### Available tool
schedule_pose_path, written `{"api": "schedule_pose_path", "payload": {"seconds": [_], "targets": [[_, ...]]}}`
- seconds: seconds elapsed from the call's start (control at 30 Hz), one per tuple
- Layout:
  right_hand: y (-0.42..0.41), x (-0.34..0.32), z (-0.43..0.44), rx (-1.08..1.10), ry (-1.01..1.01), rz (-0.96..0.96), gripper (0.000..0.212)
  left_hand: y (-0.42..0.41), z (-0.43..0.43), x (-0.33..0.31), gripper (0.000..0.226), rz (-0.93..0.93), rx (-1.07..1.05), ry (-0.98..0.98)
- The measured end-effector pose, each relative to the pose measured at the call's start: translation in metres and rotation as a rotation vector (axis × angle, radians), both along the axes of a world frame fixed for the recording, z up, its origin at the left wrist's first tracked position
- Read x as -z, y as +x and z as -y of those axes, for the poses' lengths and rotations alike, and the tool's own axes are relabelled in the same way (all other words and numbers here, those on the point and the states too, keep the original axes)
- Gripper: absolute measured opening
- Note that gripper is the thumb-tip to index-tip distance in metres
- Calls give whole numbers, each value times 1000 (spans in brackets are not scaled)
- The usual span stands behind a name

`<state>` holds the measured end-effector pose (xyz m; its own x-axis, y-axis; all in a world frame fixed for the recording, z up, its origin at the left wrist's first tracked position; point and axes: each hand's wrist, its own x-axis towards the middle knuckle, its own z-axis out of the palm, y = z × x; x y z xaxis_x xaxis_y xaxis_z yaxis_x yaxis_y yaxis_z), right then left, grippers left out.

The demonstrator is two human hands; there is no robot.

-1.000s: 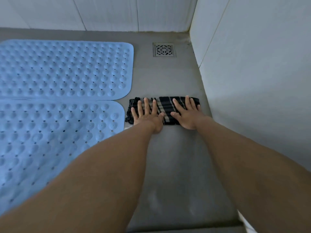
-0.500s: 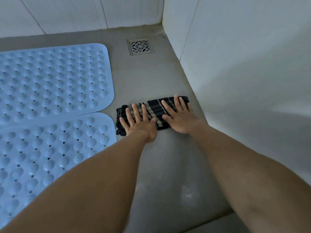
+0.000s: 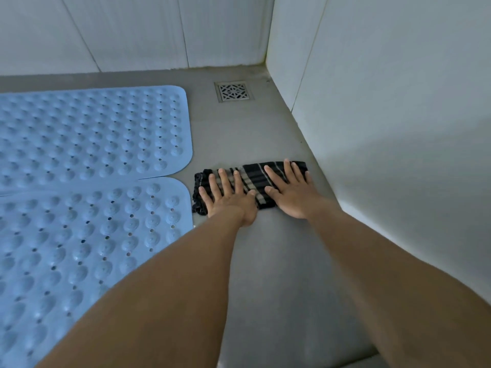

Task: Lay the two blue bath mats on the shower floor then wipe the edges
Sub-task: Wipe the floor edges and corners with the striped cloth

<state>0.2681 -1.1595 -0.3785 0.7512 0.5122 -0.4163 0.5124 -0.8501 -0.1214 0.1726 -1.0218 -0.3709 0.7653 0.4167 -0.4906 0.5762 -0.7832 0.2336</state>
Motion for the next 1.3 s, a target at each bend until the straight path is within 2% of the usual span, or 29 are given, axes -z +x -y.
{"api": "schedule_pose_path", "payload": {"seconds": [0.63, 0.83, 0.97, 1.17, 1.3], "targets": [[-151, -10, 85, 13, -2, -59, 60, -148, 88, -11, 65, -94, 6, -27], [-179, -15, 103, -26, -27, -78, 62, -182, 111, -16, 65, -107, 13, -30], [-194, -15, 112, -15, 29, -70, 63, -196, 117, -17, 67, -104, 43, 4], [-216, -15, 122, -67, 134, 77, 42, -205, 116, -27, 72, -42, 99, 40], [-221, -28, 141, -87, 128, -5, 56, -216, 116, -28, 73, -20, 199, 72]]}}
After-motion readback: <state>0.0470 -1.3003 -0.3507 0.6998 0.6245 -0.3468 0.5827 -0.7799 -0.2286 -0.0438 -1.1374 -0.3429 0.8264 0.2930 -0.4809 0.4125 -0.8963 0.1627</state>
